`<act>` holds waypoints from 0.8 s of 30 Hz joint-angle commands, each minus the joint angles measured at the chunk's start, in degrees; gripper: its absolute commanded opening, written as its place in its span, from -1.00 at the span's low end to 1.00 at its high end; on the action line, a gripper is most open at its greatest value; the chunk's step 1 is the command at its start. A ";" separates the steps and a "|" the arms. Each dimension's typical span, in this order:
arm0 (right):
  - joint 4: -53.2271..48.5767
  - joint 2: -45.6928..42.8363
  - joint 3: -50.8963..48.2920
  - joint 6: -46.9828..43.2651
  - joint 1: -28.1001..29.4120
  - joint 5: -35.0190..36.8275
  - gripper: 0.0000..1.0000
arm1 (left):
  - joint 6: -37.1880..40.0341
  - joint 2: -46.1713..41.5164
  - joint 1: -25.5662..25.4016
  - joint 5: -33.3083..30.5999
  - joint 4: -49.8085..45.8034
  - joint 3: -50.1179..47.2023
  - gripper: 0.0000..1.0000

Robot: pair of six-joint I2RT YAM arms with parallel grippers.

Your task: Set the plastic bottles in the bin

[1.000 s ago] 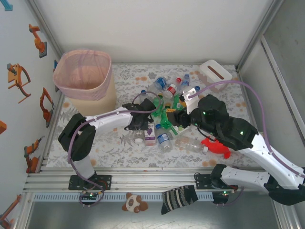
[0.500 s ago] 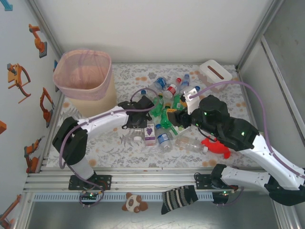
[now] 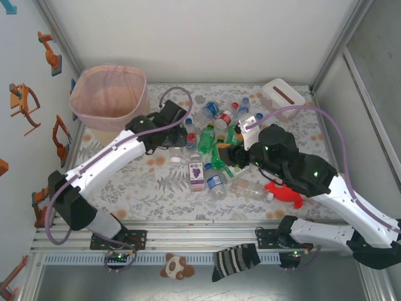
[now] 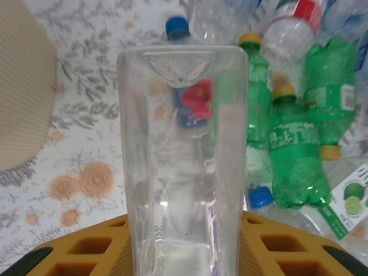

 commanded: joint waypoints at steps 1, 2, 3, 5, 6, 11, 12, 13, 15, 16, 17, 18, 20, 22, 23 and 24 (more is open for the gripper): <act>0.80 0.22 0.96 -0.63 0.38 -0.84 0.35 | 4.98 -3.37 1.28 0.55 -4.18 4.19 -0.20; 0.90 0.42 1.19 -0.72 0.38 -0.93 0.35 | 5.81 -3.89 1.91 0.63 -4.74 5.53 -0.20; 0.93 0.49 1.32 -0.84 0.39 -1.02 0.36 | 6.73 -4.18 2.53 0.79 -5.40 6.91 -0.20; 1.26 0.61 1.47 -0.94 0.42 -1.21 0.35 | 8.20 -4.56 3.56 0.31 -7.13 9.44 -0.20; 1.37 0.79 1.50 -1.07 0.41 -1.35 0.35 | 9.03 -4.78 4.31 0.36 -8.03 10.91 -0.20; 2.25 1.15 1.85 -1.58 0.43 -1.67 0.35 | 13.34 -4.33 8.68 -0.26 -11.41 17.75 -0.20; 2.34 1.19 1.93 -1.65 0.42 -1.65 0.35 | 14.09 -4.19 9.84 0.11 -11.89 18.99 -0.20; 2.39 1.31 2.00 -1.76 0.39 -1.74 0.35 | 14.67 -4.06 10.97 0.48 -12.14 20.07 -0.20; 2.38 1.53 2.27 -1.80 0.37 -1.73 0.35 | 16.07 -3.88 13.62 1.36 -12.59 22.59 -0.20; 2.35 1.62 2.29 -1.74 0.39 -1.65 0.35 | 16.96 -3.73 15.06 1.80 -12.74 23.60 -0.20; 2.43 1.66 2.29 -1.67 0.39 -1.70 0.35 | 18.20 -3.56 16.20 2.19 -12.87 24.58 -0.20; 2.57 1.72 2.29 -1.69 0.43 -1.66 0.35 | 19.17 -3.20 17.79 2.21 -13.03 25.56 -0.20; 2.68 1.74 2.27 -1.66 0.40 -1.66 0.35 | 20.56 -2.33 20.65 2.83 -13.36 28.15 -0.20; 2.74 1.78 2.35 -1.71 0.34 -1.58 0.35 | 21.80 -1.17 23.22 4.53 -13.39 30.99 -0.20; 2.74 1.89 2.42 -1.64 0.42 -1.58 0.35 | 22.63 -0.24 24.59 5.30 -13.36 32.65 -0.21; 2.74 2.00 2.62 -1.69 0.43 -1.70 0.35 | 23.37 0.72 25.79 6.00 -13.51 34.29 -0.21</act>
